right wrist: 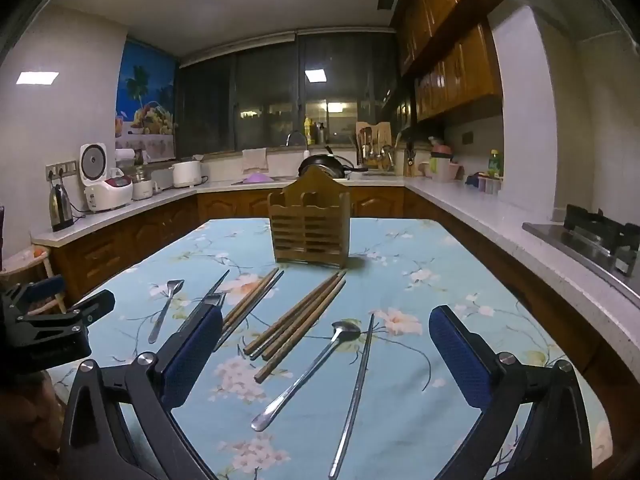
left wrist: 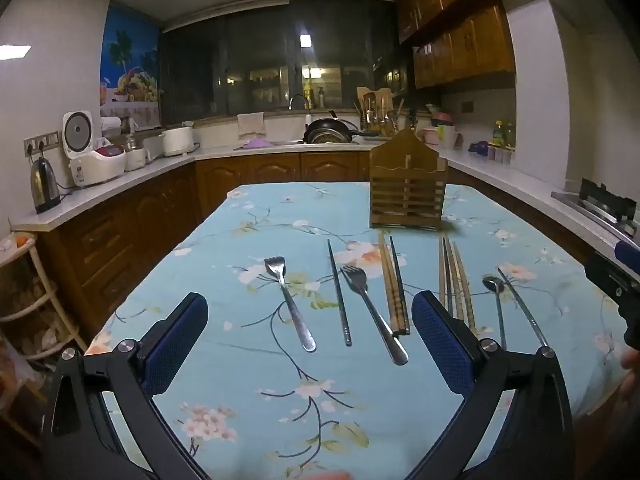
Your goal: Organize utensils
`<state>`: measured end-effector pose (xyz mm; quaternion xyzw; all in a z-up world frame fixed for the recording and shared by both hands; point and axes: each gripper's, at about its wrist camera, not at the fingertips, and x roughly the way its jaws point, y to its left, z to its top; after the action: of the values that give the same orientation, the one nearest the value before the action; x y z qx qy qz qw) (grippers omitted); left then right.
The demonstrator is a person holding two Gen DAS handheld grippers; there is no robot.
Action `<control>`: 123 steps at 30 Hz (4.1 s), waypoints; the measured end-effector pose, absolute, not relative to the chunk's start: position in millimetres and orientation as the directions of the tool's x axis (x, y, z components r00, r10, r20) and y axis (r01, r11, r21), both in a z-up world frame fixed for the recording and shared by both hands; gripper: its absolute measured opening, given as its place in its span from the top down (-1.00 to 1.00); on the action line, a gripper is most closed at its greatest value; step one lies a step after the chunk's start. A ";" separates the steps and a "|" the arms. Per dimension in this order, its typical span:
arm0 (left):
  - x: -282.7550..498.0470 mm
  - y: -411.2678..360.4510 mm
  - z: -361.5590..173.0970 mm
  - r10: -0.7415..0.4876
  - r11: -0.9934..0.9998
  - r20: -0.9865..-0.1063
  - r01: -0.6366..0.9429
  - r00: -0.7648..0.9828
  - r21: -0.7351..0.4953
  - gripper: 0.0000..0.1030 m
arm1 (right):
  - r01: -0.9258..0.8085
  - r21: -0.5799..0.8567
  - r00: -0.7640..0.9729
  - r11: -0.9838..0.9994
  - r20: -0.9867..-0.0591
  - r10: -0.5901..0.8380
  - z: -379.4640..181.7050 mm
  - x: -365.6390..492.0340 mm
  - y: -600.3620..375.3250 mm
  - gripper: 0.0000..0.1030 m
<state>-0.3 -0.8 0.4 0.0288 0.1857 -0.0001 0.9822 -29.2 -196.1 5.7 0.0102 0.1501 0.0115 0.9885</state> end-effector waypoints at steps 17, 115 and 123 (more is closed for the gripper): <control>-2.0 -5.0 5.8 -0.020 0.999 -0.371 0.036 0.928 0.036 -1.00 | -0.044 0.052 0.954 0.998 -0.293 0.058 7.8 -32.9 -199.0 -1.00; 193.4 -37.1 -48.6 -0.269 0.959 -0.851 0.203 0.450 -0.196 0.32 | -0.012 0.372 0.628 0.928 -0.720 0.296 -52.9 108.3 -229.5 0.13; 212.5 -45.6 -58.8 -0.236 0.966 -0.874 0.201 0.424 -0.163 0.48 | 0.008 0.373 0.591 0.928 -0.750 0.296 -66.9 127.3 -234.4 0.21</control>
<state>212.5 -45.6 -58.8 -0.0167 0.5207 -0.1295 0.8437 127.3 -234.4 -66.9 0.1713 0.4444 0.0824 0.8754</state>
